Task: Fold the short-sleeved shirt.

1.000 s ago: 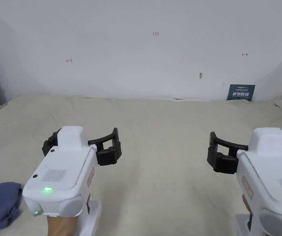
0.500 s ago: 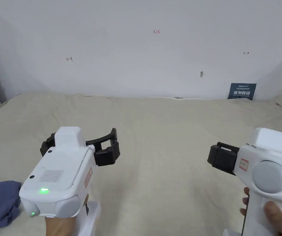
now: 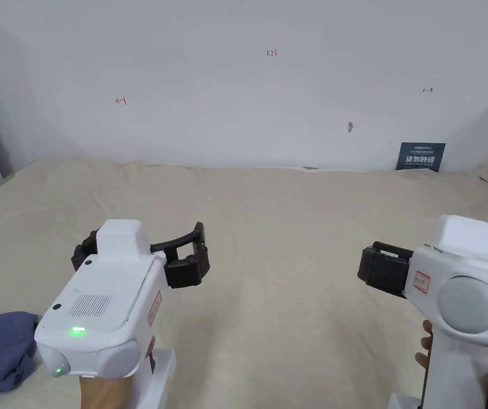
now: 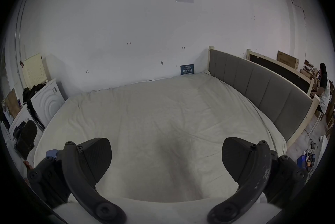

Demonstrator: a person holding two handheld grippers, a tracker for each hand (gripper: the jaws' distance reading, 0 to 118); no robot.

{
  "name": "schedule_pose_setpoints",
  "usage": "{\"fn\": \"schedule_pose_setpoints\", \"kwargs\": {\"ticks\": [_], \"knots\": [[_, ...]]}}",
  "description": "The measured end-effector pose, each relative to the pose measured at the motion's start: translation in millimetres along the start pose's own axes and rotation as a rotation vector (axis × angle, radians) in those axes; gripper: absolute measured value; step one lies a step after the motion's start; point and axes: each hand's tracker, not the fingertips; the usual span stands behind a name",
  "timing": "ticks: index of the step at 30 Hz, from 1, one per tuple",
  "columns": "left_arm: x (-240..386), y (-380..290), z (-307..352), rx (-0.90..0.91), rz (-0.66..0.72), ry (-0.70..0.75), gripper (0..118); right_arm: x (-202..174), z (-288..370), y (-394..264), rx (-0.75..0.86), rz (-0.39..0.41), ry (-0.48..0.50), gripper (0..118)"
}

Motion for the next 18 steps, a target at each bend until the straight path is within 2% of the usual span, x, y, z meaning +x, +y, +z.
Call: {"fn": "schedule_pose_setpoints", "kwargs": {"ticks": [4, 11, 15, 18], "knots": [[-1, 1, 0, 0.001, 0.006, -0.001, 118, -3, 0, -2, 0.033, 0.0, -0.038, 118], [0, 1, 1, 0.004, 0.0, 0.002, 118, 18, -13, -11, 0.3, 0.06, 0.009, 118], [-1, 2, 1, 0.009, 0.002, 0.006, 118, 26, -18, -20, 0.46, 0.019, 0.028, 118], [-1, 2, 1, 0.01, 0.001, 0.007, 118, 27, -21, -21, 0.466, 0.054, -0.001, 118]]}}
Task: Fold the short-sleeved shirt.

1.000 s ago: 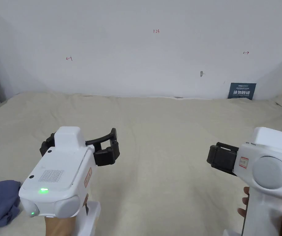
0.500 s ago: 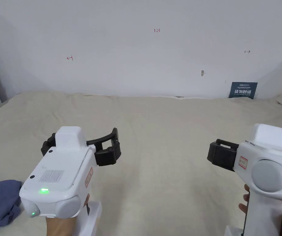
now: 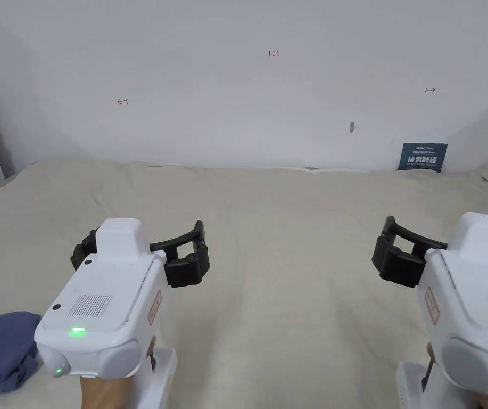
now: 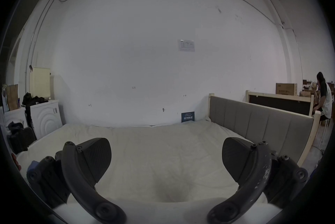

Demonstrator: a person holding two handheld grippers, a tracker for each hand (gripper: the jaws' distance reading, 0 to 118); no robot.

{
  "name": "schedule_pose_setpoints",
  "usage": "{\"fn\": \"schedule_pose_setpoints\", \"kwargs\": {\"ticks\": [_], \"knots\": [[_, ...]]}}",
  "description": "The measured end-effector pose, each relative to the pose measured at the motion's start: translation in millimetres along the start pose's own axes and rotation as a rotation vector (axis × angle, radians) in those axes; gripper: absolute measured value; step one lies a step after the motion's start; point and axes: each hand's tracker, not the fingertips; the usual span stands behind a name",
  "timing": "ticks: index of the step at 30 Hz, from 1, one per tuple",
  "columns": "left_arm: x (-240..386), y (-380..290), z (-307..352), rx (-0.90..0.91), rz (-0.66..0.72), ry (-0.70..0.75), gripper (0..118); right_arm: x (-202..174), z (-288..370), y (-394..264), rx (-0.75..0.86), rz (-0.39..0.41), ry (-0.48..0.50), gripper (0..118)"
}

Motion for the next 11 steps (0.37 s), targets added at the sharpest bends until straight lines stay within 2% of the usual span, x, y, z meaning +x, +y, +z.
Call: {"fn": "schedule_pose_setpoints", "kwargs": {"ticks": [5, 11], "knots": [[1.0, -0.7, -0.1, 0.004, -0.011, 0.004, 118, -0.7, 3.8, -4.9, 0.08, 0.016, 0.023, 118], [0.5, -1.8, -0.3, 0.007, -0.01, 0.003, 118, -2.2, 3.7, -6.6, 0.086, 0.043, 0.036, 118]]}}
